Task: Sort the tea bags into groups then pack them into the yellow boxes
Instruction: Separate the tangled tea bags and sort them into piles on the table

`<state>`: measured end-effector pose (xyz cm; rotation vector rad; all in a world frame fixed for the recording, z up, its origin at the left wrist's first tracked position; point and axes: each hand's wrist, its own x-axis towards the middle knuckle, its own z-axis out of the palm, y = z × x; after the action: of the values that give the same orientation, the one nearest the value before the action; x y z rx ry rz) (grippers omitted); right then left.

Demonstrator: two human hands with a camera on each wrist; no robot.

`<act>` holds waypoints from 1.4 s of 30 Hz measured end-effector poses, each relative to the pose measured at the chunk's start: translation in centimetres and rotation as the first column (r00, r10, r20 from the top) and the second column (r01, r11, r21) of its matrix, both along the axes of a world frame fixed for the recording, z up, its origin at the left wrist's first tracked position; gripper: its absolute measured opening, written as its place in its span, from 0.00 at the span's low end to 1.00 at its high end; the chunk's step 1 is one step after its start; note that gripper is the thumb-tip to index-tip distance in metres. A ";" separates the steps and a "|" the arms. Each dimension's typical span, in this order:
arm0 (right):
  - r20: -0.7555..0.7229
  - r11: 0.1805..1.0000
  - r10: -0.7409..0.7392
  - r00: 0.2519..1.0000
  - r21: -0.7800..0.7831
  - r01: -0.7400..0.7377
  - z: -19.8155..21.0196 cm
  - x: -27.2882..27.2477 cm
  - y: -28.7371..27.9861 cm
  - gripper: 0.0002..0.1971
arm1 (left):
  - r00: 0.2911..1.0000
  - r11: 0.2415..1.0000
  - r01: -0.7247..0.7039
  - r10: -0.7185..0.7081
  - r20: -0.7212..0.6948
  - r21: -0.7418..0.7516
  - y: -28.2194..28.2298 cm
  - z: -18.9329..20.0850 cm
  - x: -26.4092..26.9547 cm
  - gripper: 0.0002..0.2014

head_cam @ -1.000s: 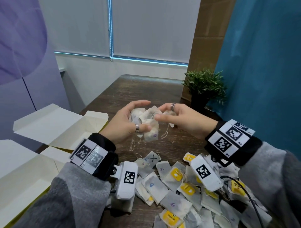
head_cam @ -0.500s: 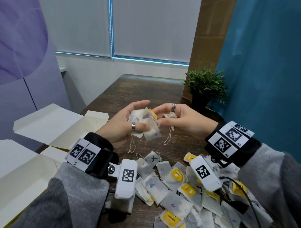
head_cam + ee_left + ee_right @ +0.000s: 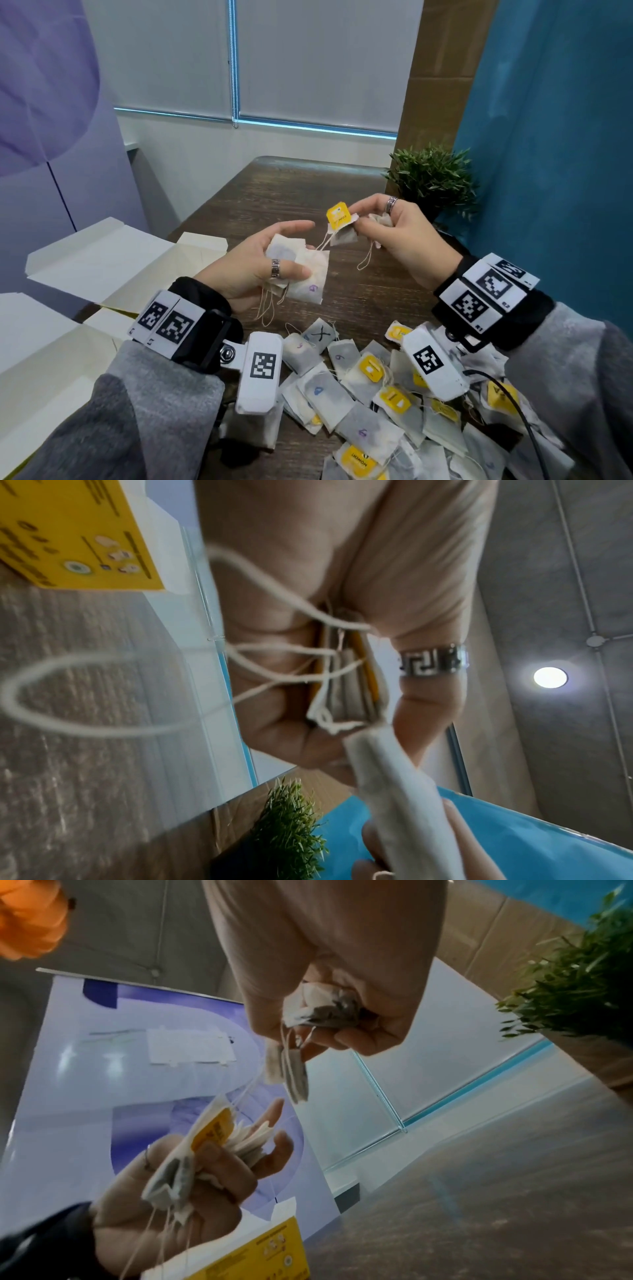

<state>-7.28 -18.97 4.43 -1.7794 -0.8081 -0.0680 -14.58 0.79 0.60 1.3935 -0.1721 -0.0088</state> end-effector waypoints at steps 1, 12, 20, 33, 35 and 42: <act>0.030 0.999 -0.028 0.999 -0.015 0.029 0.0 0.1 -0.1 0.07 | 1.000 1.000 -0.006 0.006 -0.006 0.006 0.2 0.0 0.0 0.32; -0.112 0.991 -0.136 0.984 -0.025 0.134 1.0 0.6 -2.3 0.08 | 0.997 0.997 -0.072 0.072 0.011 -0.042 0.5 0.4 -0.2 0.28; -0.401 0.996 -0.040 0.915 -0.092 0.002 0.7 2.2 -3.9 0.08 | 0.977 0.976 -0.204 0.199 -0.072 -0.071 0.3 0.3 0.4 0.26; -0.530 0.892 -0.402 0.747 -0.411 0.189 -0.9 8.4 -9.2 0.06 | 0.966 0.994 -0.098 0.083 -0.246 -0.050 -0.5 1.3 4.0 0.33; -0.470 0.842 -0.457 0.755 -0.501 0.198 -1.4 9.5 -9.9 0.04 | 0.959 0.994 -0.093 0.103 -0.264 0.048 -1.1 1.7 5.5 0.34; -0.111 0.581 -0.544 0.832 -0.765 0.278 -3.5 13.6 -12.2 0.06 | 0.858 0.778 -0.284 0.467 -0.214 0.561 -0.7 -0.2 11.3 0.29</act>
<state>6.29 -31.13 0.90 -2.6331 -0.1037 0.2893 -3.24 0.07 0.44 1.9183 0.4494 0.0443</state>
